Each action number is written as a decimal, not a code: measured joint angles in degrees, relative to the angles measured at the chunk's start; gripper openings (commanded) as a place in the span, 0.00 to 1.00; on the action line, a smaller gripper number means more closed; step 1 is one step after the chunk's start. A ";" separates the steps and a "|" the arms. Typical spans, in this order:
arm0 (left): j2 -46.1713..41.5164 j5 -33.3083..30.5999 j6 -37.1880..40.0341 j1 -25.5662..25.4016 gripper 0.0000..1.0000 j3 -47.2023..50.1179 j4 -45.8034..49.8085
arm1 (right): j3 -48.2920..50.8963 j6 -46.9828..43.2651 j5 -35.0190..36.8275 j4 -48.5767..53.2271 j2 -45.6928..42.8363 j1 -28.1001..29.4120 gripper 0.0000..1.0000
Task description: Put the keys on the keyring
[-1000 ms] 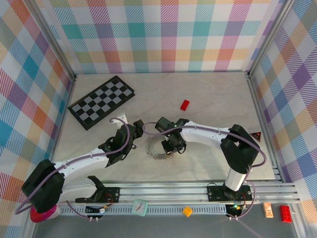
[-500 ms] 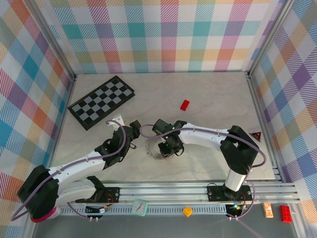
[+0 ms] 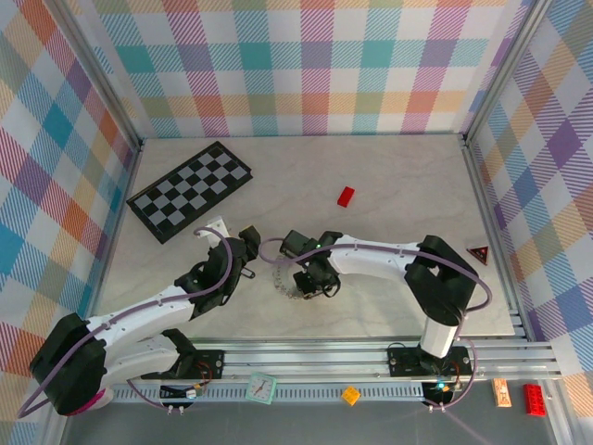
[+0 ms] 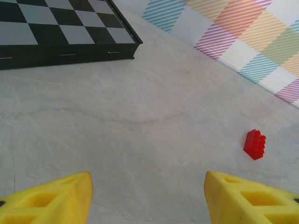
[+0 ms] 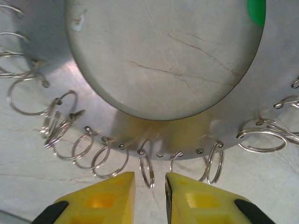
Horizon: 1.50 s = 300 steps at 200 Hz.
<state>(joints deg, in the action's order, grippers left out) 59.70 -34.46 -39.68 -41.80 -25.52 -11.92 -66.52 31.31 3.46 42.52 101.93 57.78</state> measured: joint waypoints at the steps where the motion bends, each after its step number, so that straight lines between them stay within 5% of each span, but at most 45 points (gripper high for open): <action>1: 0.00 0.00 0.00 0.00 0.64 0.00 0.00 | 0.00 0.00 0.00 0.00 0.04 0.00 0.23; 114: -0.31 -0.39 -0.20 0.02 0.64 0.22 1.31 | 0.20 0.44 -0.52 -1.27 1.62 0.00 0.10; 134: -0.33 -0.39 -0.20 0.00 0.64 0.22 1.31 | 0.17 0.52 -0.92 -1.46 1.60 0.00 0.00; 182: -0.83 -0.76 -0.11 0.02 0.64 0.22 1.36 | 0.85 -1.14 -0.35 -2.40 0.48 0.00 0.00; 239: -2.47 -0.50 5.14 0.00 0.58 0.22 1.20 | 10.25 -10.34 2.64 -10.32 -11.89 -0.07 0.00; 300: -4.83 9.14 23.21 0.00 0.53 -1.22 -2.05 | 25.77 -24.81 -0.20 -28.35 -30.38 -3.85 0.00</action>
<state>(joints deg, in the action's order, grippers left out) 54.87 -25.32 -16.47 -41.80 -26.74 -13.98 -40.75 6.50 3.27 14.17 71.55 53.93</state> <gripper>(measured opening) 0.532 0.065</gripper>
